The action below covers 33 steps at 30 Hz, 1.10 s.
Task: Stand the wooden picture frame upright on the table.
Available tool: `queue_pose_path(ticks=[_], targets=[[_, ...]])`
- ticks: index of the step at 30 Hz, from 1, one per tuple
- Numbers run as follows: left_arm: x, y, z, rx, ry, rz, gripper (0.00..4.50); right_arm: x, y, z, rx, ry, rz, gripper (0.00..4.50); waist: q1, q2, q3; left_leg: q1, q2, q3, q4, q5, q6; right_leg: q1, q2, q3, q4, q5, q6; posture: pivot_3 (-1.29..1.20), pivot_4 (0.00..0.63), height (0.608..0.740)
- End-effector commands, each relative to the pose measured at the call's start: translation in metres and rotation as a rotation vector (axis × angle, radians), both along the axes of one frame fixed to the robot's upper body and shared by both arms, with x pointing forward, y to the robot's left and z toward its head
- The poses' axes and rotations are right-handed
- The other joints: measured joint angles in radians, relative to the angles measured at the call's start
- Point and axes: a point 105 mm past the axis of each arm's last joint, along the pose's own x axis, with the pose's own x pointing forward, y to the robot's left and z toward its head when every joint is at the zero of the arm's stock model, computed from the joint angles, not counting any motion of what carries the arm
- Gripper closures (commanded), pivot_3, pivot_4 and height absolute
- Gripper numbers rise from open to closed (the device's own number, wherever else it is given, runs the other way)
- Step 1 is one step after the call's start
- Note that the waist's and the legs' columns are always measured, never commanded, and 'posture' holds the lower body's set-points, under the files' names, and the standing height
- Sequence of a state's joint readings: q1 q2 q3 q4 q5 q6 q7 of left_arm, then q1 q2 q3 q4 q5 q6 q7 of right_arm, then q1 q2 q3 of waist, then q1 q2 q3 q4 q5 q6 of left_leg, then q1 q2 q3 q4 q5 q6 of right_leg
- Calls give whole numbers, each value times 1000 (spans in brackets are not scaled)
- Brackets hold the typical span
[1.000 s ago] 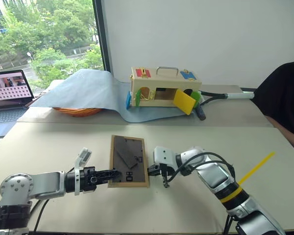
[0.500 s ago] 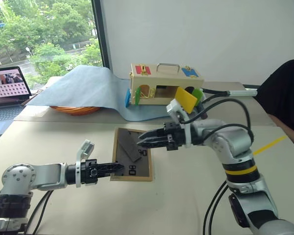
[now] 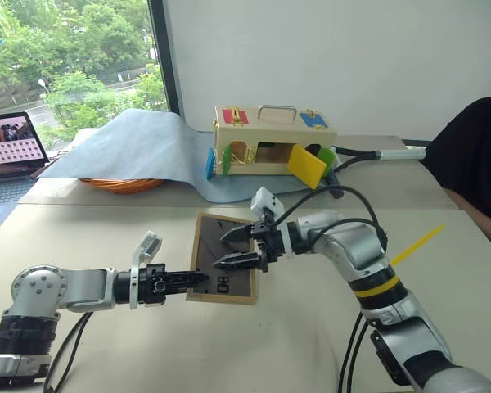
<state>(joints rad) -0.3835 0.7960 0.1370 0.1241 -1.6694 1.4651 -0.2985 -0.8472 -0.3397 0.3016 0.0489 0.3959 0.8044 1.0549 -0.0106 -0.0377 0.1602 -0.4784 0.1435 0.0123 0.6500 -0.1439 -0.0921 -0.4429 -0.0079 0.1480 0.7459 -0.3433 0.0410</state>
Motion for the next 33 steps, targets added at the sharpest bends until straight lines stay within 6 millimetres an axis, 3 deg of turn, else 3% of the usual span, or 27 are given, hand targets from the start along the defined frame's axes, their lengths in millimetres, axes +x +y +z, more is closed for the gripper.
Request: queue_pose_path(ticks=[1, 8, 14, 17, 24, 28, 31, 33], targets=[[0, -4, 21, -48, -73, -43, 3379, 11, 0, 8, -1, -67, -44, 47, 0, 0, 0, 0, 0, 0, 0, 0, 0, 0, 0, 0, 0, 0, 0, 0, 150, 667], [2, -2, 21, -38, -79, -35, 3379, 9, -7, 6, -26, -52, -27, 47, 0, 0, 0, 0, 0, 0, 0, 0, 0, 0, 0, 0, 0, 0, 0, 0, 150, 667], [3, -2, 21, -47, -76, -30, 3379, -38, 7, 6, 37, -46, 215, 47, -2, 0, 0, 0, 0, 0, -1, 0, 0, 0, 0, -1, 0, 0, 0, 0, 150, 667], [3, -2, 21, -57, -67, -33, 3379, -44, 7, 11, 83, -80, 245, 47, -1, 0, 0, 0, 0, -1, -1, 0, 0, 0, 0, -1, 0, 0, 0, 0, 150, 667], [1, 4, 25, -79, -35, -47, 3379, -38, -11, 17, 95, -152, 215, 47, -1, 0, 0, 0, 0, -3, -1, 2, -2, 2, 0, -3, -1, 0, 0, 0, 150, 667], [-1, 7, 38, -170, -20, -73, 3379, 8, -47, 32, 52, -407, -34, 47, -1, 0, 0, 0, 0, -4, -1, 2, -2, 2, 0, -4, -1, 0, 0, 0, 150, 667], [-5, 11, 45, -217, 7, -99, 3379, 19, -80, 41, -39, -579, -100, 47, 5, 0, 2, 0, 0, -5, -1, 2, -2, 3, 0, -5, -3, 0, 0, 0, 150, 667], [-8, 11, 46, -230, 28, -115, 3379, 20, -89, 48, -61, -670, -116, 47, 6, 0, 3, 0, 0, -5, -3, 2, -2, 3, 0, -5, -5, 0, 0, 0, 150, 667]])
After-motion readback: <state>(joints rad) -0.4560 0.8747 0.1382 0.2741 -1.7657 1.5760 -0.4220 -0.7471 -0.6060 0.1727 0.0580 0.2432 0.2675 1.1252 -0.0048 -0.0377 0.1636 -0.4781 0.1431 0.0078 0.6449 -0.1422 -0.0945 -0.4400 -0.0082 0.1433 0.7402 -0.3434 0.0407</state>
